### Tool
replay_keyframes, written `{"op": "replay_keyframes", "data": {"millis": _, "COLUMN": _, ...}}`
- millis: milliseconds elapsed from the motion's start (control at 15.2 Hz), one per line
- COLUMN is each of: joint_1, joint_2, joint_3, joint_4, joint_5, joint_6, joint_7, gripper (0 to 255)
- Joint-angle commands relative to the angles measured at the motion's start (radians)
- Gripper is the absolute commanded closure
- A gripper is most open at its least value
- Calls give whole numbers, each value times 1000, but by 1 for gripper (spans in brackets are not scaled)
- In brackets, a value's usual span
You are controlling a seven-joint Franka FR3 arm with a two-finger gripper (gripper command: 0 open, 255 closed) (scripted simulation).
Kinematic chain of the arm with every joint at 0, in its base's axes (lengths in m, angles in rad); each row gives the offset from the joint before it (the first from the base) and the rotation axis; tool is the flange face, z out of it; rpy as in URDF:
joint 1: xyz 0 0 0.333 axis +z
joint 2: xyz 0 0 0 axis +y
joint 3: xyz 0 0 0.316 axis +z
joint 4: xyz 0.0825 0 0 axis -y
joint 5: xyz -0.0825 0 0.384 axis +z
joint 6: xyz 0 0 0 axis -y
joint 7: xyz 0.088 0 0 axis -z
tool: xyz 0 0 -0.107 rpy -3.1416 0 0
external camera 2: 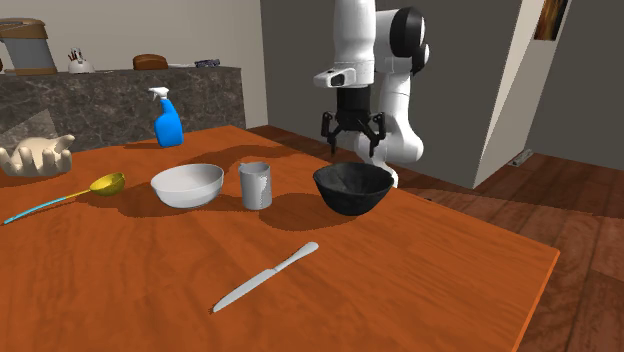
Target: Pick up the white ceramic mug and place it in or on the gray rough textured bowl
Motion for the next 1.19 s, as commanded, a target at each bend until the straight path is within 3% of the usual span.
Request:
{"op": "replay_keyframes", "data": {"millis": 0, "joint_1": -17, "joint_2": 59, "joint_3": -29, "joint_4": 48, "joint_5": -12, "joint_6": -9, "joint_7": -19, "gripper": 0}}
{"op": "replay_keyframes", "data": {"millis": 990, "joint_1": -160, "joint_2": 580, "joint_3": -202, "joint_4": 565, "joint_5": 3, "joint_6": -148, "joint_7": -152, "gripper": 0}}
{"op": "replay_keyframes", "data": {"millis": 1122, "joint_1": -159, "joint_2": 570, "joint_3": -201, "joint_4": 525, "joint_5": 0, "joint_6": -118, "joint_7": -149, "gripper": 0}}
